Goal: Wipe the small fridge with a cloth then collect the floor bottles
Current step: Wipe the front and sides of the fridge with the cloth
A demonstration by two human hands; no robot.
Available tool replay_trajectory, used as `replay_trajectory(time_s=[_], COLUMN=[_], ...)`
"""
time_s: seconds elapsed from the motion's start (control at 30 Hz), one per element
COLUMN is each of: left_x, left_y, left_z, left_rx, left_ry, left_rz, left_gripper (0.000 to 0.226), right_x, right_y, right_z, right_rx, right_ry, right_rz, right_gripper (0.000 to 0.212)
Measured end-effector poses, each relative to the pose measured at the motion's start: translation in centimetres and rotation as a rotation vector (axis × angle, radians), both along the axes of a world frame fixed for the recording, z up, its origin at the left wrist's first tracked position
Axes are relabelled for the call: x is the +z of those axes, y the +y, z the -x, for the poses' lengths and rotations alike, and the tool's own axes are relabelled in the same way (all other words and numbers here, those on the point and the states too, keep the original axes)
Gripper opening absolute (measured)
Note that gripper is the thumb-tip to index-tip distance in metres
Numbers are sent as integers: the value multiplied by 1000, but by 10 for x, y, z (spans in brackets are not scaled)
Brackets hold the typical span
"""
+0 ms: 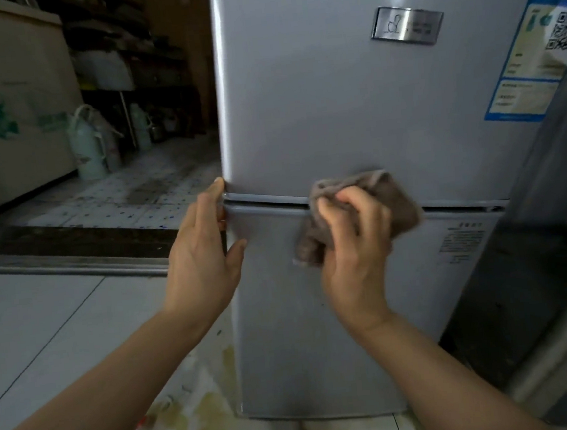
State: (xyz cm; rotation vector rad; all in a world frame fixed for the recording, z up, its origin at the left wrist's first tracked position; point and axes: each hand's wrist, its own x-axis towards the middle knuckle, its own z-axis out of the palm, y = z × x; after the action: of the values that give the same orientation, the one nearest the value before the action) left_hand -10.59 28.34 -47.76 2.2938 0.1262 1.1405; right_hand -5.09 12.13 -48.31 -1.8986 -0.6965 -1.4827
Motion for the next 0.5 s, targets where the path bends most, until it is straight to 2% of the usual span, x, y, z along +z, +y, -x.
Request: replay_trajectory(time_s=[0.07, 0.13, 0.2, 0.37, 0.5], left_x=[1, 3, 6, 2, -6], left_y=[1, 3, 8, 21, 33], left_z=[1, 4, 8, 23, 30], left_rx=[-27, -76, -133, -217, -176], left_ry=[0, -3, 25, 117, 87], left_rz=[8, 17, 33, 186, 294], left_gripper=[80, 78, 79, 81, 81], right_x=[7, 15, 19, 9, 5], right_y=[25, 41, 34, -34, -7], right_z=[5, 7, 4, -9, -8], right_rx=[100, 115, 115, -63, -138], right_ry=[-24, -68, -87, -91, -116], right_rz=[156, 324, 405, 264, 146], right_gripper=[18, 18, 20, 23, 23])
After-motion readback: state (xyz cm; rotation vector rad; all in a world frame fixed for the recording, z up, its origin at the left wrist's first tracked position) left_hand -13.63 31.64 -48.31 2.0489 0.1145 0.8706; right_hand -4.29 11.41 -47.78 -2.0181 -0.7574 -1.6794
